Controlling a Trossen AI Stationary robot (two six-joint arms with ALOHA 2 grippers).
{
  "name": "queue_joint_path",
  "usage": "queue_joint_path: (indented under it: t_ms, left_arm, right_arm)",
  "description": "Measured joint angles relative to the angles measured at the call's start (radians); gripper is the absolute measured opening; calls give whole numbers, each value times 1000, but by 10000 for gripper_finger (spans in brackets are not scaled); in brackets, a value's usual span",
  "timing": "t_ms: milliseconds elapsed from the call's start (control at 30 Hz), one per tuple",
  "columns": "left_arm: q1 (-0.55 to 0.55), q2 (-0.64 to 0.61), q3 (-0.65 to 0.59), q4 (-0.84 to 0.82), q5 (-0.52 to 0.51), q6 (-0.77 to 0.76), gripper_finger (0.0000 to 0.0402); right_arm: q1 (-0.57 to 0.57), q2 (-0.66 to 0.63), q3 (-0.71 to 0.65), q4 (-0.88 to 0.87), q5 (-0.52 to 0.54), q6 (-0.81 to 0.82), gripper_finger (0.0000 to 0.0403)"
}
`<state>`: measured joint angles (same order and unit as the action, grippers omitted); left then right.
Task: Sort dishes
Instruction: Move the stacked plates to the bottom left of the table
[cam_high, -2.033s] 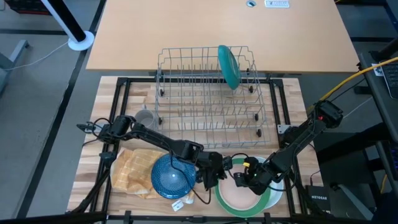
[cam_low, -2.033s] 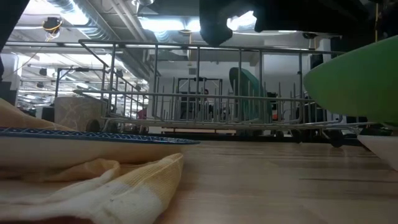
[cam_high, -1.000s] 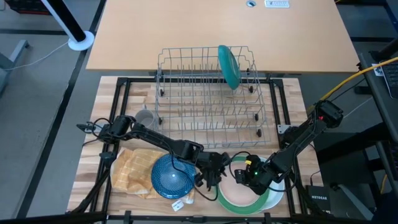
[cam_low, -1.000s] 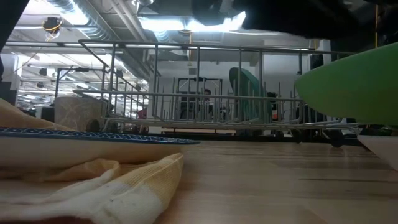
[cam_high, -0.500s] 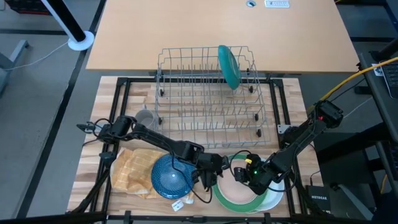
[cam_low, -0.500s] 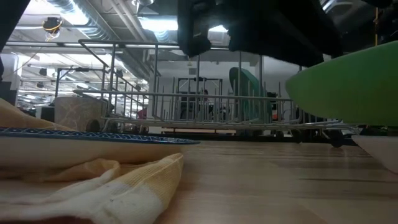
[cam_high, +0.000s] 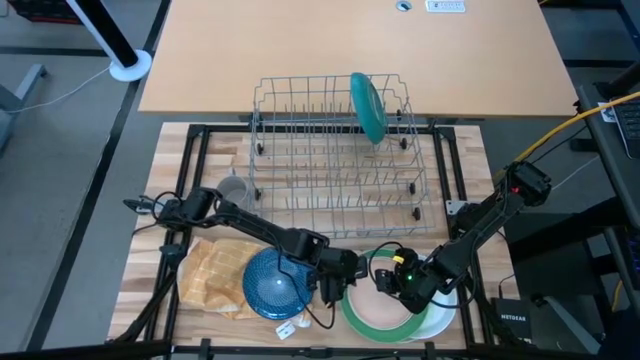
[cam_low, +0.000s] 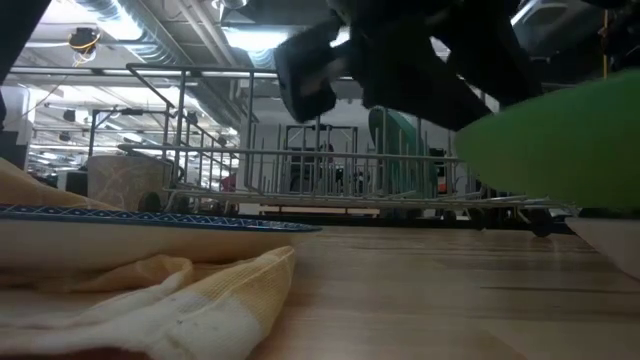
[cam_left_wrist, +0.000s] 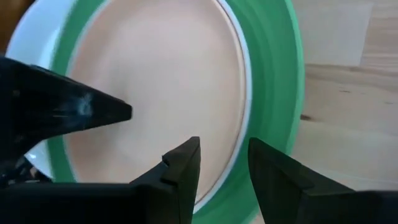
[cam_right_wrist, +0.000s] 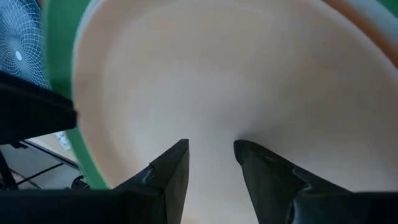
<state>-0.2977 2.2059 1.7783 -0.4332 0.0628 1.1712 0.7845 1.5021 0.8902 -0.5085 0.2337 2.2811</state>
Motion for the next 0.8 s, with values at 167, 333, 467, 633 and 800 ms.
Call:
queue_joint_path:
  t_ms: [167, 333, 467, 633, 800]
  left_arm:
    - [-4, 29, 0, 40, -4, 56, 108]
    - [-4, 37, 0, 60, -6, 67, 93]
    - [-4, 37, 0, 60, -7, 63, 86]
    - [-4, 37, 0, 58, -7, 62, 55]
    - [-5, 33, 0, 60, -7, 58, 7]
  right_arm:
    - [0, 0, 0, 6, -46, 1, 152]
    - [0, -1, 1, -4, -77, 1, 152]
    - [0, -1, 1, -10, -79, 1, 152]
    - [0, -1, 2, -9, -75, -5, 152]
    - [2, -13, 1, -17, -50, -57, 152]
